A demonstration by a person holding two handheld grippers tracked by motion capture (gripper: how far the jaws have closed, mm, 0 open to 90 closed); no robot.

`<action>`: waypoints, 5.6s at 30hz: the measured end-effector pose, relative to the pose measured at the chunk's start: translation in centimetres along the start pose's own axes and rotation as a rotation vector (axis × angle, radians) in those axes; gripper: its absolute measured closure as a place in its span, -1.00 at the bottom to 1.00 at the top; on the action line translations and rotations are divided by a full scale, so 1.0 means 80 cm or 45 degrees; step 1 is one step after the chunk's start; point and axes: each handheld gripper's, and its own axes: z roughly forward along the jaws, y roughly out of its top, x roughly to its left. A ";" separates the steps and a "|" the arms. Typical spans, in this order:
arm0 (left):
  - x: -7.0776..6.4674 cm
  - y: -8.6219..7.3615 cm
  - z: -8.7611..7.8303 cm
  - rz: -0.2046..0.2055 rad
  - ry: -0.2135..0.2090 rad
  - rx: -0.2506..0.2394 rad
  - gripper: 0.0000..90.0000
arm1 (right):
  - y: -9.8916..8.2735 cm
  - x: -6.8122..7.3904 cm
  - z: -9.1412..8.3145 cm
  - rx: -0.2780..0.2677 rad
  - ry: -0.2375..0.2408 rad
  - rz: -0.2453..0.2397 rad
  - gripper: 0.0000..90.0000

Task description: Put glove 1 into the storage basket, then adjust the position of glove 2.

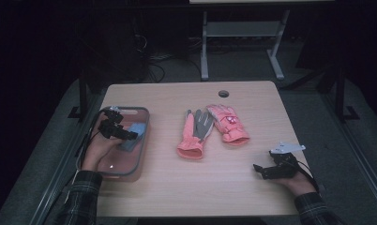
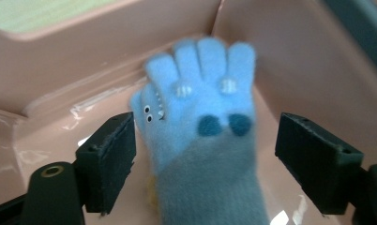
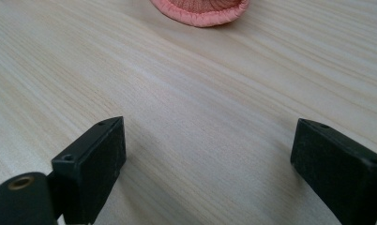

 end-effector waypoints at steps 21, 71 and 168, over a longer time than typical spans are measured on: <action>-0.071 0.037 -0.048 0.083 -0.238 -0.206 0.33 | 0.000 0.000 0.000 0.000 0.000 0.000 -0.78; -0.253 0.068 0.079 0.317 -0.381 -0.040 0.98 | 0.000 0.000 0.000 0.002 0.009 -0.005 -0.78; -0.231 -0.094 0.052 0.459 -0.307 -0.275 -0.72 | 0.167 0.092 0.104 0.093 0.433 -0.213 1.00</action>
